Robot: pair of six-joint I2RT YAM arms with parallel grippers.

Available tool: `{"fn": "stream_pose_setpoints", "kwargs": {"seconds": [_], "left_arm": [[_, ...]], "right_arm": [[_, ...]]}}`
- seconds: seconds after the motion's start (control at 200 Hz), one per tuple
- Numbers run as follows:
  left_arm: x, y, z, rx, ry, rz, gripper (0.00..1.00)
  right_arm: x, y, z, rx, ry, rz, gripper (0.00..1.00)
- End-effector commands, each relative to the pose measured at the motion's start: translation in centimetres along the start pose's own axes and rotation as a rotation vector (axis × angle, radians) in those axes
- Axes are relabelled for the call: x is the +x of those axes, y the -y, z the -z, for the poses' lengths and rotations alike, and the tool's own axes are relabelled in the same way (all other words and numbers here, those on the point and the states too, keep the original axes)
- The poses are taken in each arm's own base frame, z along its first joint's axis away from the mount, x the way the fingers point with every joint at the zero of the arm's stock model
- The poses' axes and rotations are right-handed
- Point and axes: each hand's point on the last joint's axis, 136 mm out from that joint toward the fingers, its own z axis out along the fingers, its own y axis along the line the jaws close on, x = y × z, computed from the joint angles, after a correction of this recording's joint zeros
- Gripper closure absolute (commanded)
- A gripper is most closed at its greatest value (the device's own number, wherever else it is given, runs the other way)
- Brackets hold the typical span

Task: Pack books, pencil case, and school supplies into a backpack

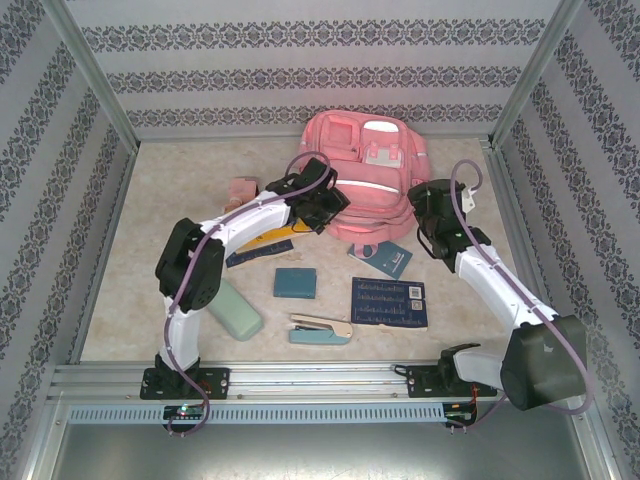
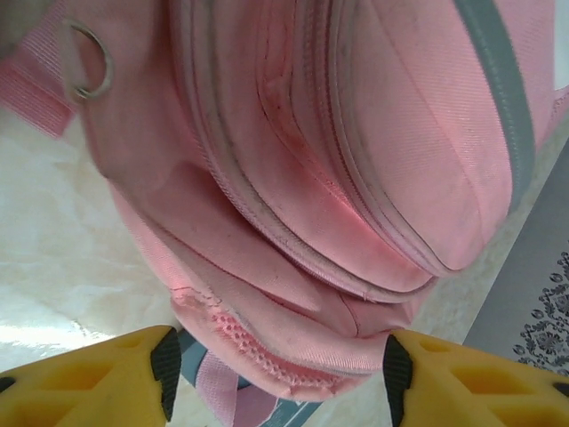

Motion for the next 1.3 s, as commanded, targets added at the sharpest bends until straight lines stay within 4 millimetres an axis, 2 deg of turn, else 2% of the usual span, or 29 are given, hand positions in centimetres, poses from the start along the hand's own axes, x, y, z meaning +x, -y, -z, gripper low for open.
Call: {"fn": "stream_pose_setpoints", "kwargs": {"seconds": [0.0,0.115,0.27,0.415,0.525,0.615,0.669,0.749,0.864,0.984,1.174,1.294], "left_arm": [[-0.6,1.9,-0.6,0.032,0.035,0.039,0.42],[-1.1,2.2,-1.8,0.02,0.045,0.026,0.49],[-1.7,1.5,-3.2,-0.035,0.055,0.018,0.64],[-1.4,0.6,-4.2,-0.074,0.032,0.022,0.83],[-1.3,0.0,-4.0,-0.103,0.029,0.01,1.0],[-1.6,0.3,-3.2,-0.108,0.034,-0.008,1.0],[-2.0,1.2,-2.1,-0.095,0.043,-0.035,1.0],[-2.9,3.3,0.7,-0.075,0.087,-0.124,1.0],[-4.2,6.9,5.8,-0.037,0.15,-0.253,1.0],[-4.2,9.1,10.4,-0.028,0.175,-0.381,1.0],[-2.6,9.5,16.2,-0.044,0.14,-0.627,1.0],[-2.0,7.3,18.4,-0.06,0.105,-0.759,1.0]], "right_arm": [[-0.7,-0.4,0.2,-0.043,0.014,-0.047,0.39],[-0.8,-0.2,0.2,-0.059,0.01,-0.061,0.4],[-1.1,0.2,0.5,-0.057,0.018,-0.052,0.41],[-1.7,0.2,0.9,-0.056,0.042,-0.029,0.41],[-1.7,0.1,0.9,-0.057,0.044,-0.023,0.41],[-1.7,0.1,0.9,-0.06,0.041,-0.023,0.41],[-1.6,0.0,0.9,-0.067,0.04,-0.018,0.41],[-1.7,-0.8,1.1,-0.091,0.044,0.018,0.41],[-1.6,-3.2,1.9,-0.15,0.042,0.136,0.41],[-0.9,-6.5,3.3,-0.292,0.047,0.254,0.38],[0.2,-10.7,6.3,-0.54,0.072,0.455,0.36],[1.0,-11.8,6.9,-0.555,0.061,0.573,0.36]]}}
